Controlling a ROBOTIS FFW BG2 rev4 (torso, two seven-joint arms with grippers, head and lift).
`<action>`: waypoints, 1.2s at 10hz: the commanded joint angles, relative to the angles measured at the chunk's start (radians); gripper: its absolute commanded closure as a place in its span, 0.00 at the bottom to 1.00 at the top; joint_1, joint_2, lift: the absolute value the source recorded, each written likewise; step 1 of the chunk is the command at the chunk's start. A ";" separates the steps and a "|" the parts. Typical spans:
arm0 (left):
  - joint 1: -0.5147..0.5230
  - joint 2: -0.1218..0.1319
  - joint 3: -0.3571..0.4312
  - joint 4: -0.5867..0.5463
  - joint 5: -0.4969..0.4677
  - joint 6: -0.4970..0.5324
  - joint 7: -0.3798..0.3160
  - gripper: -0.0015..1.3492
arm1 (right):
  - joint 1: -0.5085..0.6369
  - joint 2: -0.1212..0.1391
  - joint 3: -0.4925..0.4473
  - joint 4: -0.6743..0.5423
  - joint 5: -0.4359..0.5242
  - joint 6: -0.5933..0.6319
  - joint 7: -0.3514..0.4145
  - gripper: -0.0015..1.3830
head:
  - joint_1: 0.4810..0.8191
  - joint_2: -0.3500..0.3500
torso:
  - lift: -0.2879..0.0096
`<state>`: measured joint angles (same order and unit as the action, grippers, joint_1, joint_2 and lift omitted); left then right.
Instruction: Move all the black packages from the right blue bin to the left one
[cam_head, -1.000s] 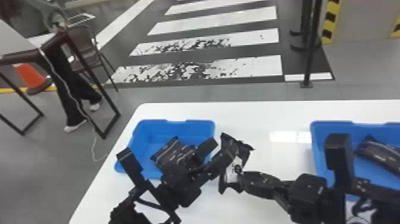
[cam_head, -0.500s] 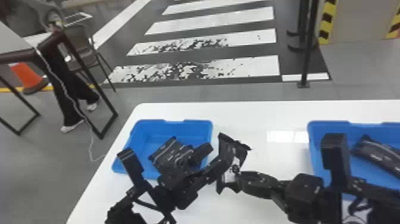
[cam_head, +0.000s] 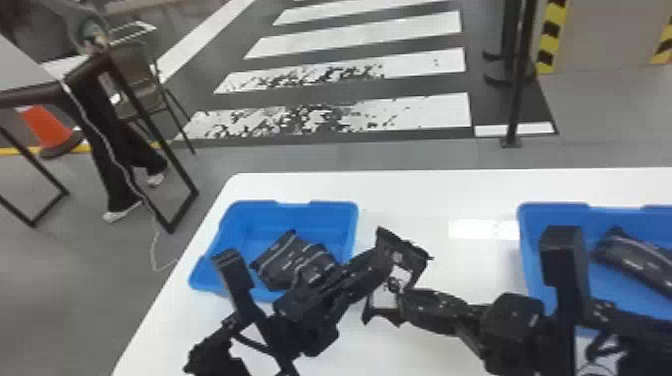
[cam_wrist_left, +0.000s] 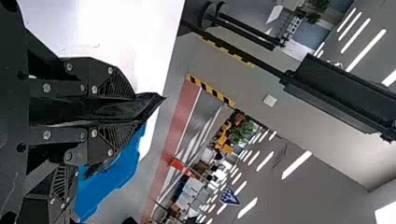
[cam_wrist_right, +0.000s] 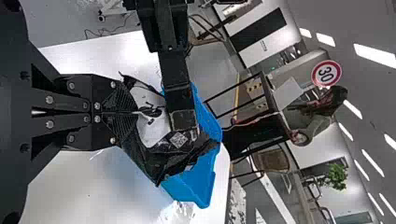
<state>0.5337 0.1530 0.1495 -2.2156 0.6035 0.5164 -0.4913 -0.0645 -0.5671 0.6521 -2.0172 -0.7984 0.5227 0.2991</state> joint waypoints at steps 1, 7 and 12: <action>-0.001 0.000 0.006 -0.017 0.009 0.021 0.000 0.90 | -0.002 0.003 0.000 0.006 -0.001 -0.002 0.000 0.86 | 0.63 0.95 | 0.52; -0.018 -0.004 0.068 -0.002 0.057 -0.060 0.042 0.90 | -0.022 0.032 -0.002 0.129 -0.083 -0.145 0.022 0.23 | 0.63 0.91 | 0.52; -0.239 -0.007 0.199 0.406 -0.211 -0.438 0.174 0.90 | 0.023 0.041 -0.046 0.136 -0.121 -0.179 0.029 0.15 | 0.63 1.00 | 0.52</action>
<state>0.3281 0.1450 0.3415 -1.8748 0.4356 0.1410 -0.3239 -0.0478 -0.5283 0.6157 -1.8792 -0.9193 0.3437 0.3283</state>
